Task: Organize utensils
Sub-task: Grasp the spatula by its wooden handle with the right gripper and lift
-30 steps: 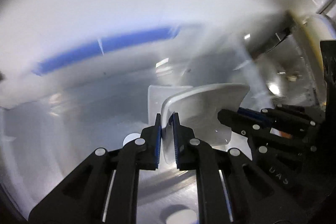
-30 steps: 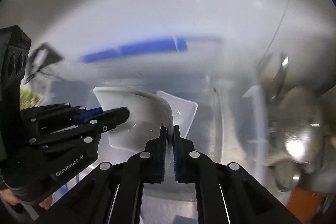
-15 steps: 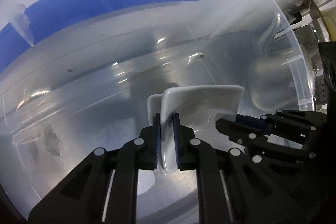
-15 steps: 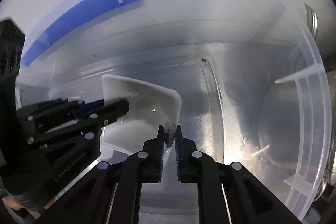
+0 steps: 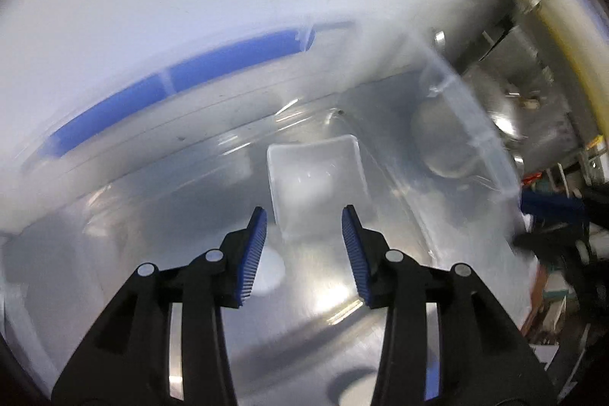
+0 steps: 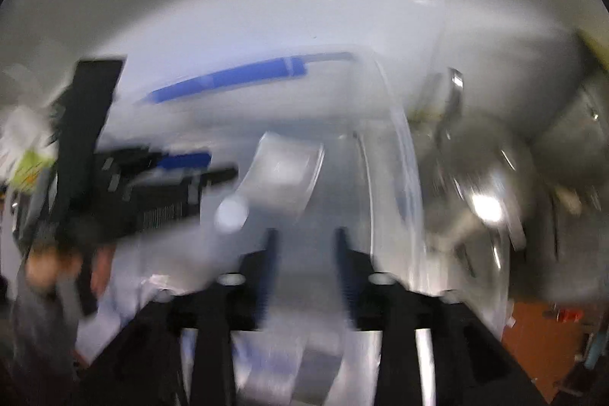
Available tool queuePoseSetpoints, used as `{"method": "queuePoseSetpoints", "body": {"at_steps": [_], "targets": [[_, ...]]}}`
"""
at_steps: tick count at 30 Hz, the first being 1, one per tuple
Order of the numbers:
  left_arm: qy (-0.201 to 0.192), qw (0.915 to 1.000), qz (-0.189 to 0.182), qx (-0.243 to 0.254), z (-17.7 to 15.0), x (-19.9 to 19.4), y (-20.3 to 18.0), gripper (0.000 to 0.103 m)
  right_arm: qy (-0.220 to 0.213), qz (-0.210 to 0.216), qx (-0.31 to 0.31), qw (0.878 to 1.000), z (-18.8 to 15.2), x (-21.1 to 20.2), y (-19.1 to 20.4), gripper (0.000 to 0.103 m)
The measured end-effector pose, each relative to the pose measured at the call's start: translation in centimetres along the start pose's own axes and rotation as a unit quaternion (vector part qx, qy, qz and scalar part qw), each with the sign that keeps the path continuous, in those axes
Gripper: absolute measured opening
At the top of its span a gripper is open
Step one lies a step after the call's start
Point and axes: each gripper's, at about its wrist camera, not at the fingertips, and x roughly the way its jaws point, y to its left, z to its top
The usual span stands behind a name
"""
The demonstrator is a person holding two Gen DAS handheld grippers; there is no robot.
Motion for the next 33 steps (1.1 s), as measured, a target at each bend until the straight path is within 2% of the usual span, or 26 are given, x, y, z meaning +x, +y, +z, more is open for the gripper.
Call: {"method": "queuePoseSetpoints", "body": {"at_steps": [1,2,4,5,6,8,11,13,16,18,19,21,26,29,31,33], "targets": [[-0.017,0.9998,-0.007,-0.001,-1.1,-1.6,-0.6,0.040,-0.011,0.008,-0.003,1.000,-3.2,-2.0,0.0,0.052],[-0.044,0.9987,-0.026,0.003,-3.0,-3.4,-1.8,0.045,-0.012,0.010,-0.006,1.000,-4.9,-2.8,0.1,0.052],[-0.085,0.9938,-0.071,0.011,-6.6,-6.7,-2.8,0.061,-0.002,-0.001,0.001,1.000,-10.1,-3.5,-0.2,0.052],[-0.102,0.9894,-0.102,0.016,-9.3,-8.1,-3.8,0.073,0.012,-0.007,0.013,1.000,-13.0,-3.2,-0.6,0.052],[-0.109,0.9866,-0.119,0.020,-11.0,-8.7,-4.6,0.076,0.031,-0.011,0.023,0.999,-15.8,-2.4,-0.9,0.052],[-0.100,0.9836,-0.149,0.016,-15.3,-8.9,-6.3,0.076,0.057,-0.025,0.039,0.997,-20.0,-0.4,-2.0,0.052],[-0.066,0.9862,-0.151,-0.013,-18.6,-7.1,-7.7,0.076,0.098,-0.027,0.061,0.993,-24.2,2.3,-2.5,0.052],[-0.044,0.9839,-0.169,-0.040,-19.7,-5.2,-7.9,0.076,0.110,-0.007,0.076,0.991,-26.0,3.3,-2.5,0.052],[0.003,0.9839,-0.168,-0.060,-20.3,-2.2,-8.3,0.076,0.117,0.011,0.091,0.989,-26.6,4.7,-2.4,0.052],[0.032,0.9850,-0.160,-0.056,-20.8,0.4,-9.0,0.076,0.118,0.022,0.085,0.989,-26.6,5.2,-2.2,0.040],[0.039,0.9855,-0.157,-0.049,-21.1,1.2,-9.5,0.076,0.123,0.031,0.080,0.989,-26.8,5.5,-2.1,0.026],[0.055,0.9836,-0.165,-0.049,-21.3,2.9,-10.1,0.076,0.120,0.031,0.077,0.989,-26.3,5.6,-2.3,0.026],[0.086,0.9672,-0.219,-0.095,-21.9,6.2,-11.5,0.076,0.118,0.050,0.076,0.989,-28.1,4.8,-3.6,0.025],[0.098,0.9618,-0.226,-0.121,-22.0,7.9,-12.0,0.075,0.100,0.059,0.052,0.992,-29.0,4.1,-4.3,0.025],[0.105,0.9560,-0.234,-0.142,-22.2,8.0,-12.1,0.070,0.090,0.072,0.037,0.993,-29.8,3.6,-4.9,0.025],[0.120,0.9484,-0.243,-0.165,-22.5,9.1,-12.4,0.055,0.090,0.090,0.033,0.991,-30.4,3.3,-5.5,0.025]]}}
